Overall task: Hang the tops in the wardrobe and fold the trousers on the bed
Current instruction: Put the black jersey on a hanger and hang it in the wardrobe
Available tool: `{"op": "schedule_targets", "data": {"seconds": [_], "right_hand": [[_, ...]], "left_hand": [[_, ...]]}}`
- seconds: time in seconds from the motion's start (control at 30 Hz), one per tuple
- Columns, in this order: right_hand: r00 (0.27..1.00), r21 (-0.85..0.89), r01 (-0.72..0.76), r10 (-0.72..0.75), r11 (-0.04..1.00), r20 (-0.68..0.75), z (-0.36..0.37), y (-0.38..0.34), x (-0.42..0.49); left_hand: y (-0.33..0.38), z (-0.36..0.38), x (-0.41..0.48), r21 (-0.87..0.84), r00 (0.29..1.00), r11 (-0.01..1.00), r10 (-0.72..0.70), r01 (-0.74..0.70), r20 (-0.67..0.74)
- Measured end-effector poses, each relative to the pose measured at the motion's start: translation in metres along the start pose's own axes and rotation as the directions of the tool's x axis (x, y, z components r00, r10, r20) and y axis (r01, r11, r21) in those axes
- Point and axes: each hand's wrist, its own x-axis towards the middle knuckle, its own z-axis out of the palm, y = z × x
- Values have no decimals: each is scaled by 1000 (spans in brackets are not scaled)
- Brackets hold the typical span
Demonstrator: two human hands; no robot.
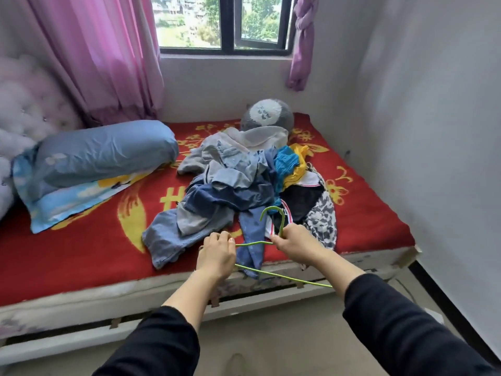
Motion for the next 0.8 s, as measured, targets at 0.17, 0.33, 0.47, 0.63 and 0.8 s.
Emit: {"op": "schedule_targets", "data": {"seconds": [0.17,0.33,0.47,0.63,0.8], "right_hand": [[988,57,-154,155,986,-24,-18,37,80],[944,126,-326,330,937,-9,-29,101,129],[878,154,-469,478,870,-28,-41,159,166],[835,212,-539,550,815,12,-49,232,230],[827,262,-552,560,792,50,-51,303,302]], "left_hand": [[21,25,100,-2,996,1000,23,-23,85],[51,69,173,57,976,996,56,-69,212],[82,109,217,53,957,996,58,-77,286],[113,176,272,15,931,1000,-18,13,364],[144,250,328,-15,868,964,-231,264,440]]}}
